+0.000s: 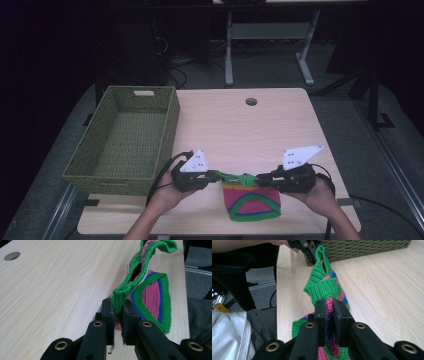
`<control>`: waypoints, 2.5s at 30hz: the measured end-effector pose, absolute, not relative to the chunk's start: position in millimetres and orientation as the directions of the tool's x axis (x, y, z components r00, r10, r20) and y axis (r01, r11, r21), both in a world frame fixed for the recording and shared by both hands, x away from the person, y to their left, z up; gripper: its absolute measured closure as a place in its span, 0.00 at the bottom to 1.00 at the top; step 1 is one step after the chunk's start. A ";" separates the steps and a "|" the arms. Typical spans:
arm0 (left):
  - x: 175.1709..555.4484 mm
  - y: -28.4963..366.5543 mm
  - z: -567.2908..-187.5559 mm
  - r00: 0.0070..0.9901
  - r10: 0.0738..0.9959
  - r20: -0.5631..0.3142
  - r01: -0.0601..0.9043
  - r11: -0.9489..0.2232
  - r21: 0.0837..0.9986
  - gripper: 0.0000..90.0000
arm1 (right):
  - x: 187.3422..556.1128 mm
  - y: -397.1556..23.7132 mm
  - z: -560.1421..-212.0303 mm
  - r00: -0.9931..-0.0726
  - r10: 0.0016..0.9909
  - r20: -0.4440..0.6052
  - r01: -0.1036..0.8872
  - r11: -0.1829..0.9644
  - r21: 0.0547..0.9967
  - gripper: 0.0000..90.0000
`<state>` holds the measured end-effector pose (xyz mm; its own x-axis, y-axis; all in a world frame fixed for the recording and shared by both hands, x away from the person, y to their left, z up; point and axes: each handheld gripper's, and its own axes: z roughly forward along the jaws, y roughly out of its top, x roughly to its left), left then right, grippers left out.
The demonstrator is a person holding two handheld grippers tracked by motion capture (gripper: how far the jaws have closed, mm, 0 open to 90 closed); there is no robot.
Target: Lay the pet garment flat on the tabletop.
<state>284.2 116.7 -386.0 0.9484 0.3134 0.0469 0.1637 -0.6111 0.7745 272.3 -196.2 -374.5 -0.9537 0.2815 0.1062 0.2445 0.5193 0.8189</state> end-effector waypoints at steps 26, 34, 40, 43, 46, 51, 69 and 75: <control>344.8 94.8 -395.9 0.919 0.391 -0.042 0.295 -0.615 0.732 0.91 | 345.6 -204.6 -378.2 -0.896 0.416 0.158 0.370 0.498 0.785 0.90; 367.1 83.3 -408.8 0.904 0.421 -0.072 0.349 -0.631 0.693 0.91 | 364.5 -207.8 -391.3 -0.869 0.464 0.175 0.415 0.487 0.769 0.90; 378.3 75.9 -410.0 0.891 0.449 -0.066 0.368 -0.630 0.684 0.91 | 372.7 -212.4 -397.2 -0.848 0.501 0.173 0.439 0.479 0.760 0.90; 384.3 71.9 -409.2 0.875 0.481 -0.056 0.385 -0.619 0.684 0.91 | 376.1 -214.8 -399.1 -0.839 0.515 0.174 0.445 0.468 0.764 0.90; 388.2 70.5 -408.1 0.857 0.514 -0.046 0.393 -0.592 0.703 0.80 | 378.4 -216.3 -400.3 -0.832 0.526 0.177 0.450 0.452 0.770 0.88; 395.4 71.4 -408.0 0.808 0.585 -0.068 0.445 -0.529 0.722 0.61 | 386.8 -228.8 -404.4 -0.755 0.631 0.179 0.510 0.394 0.764 0.62; 368.0 60.1 -421.5 0.857 0.506 -0.099 0.421 -0.576 0.701 0.46 | 364.5 -245.4 -416.7 -0.784 0.587 0.203 0.548 0.500 0.670 0.48; 357.8 56.2 -425.5 0.873 0.474 -0.114 0.415 -0.599 0.685 0.43 | 350.5 -240.4 -421.3 -0.815 0.557 0.163 0.517 0.568 0.640 0.42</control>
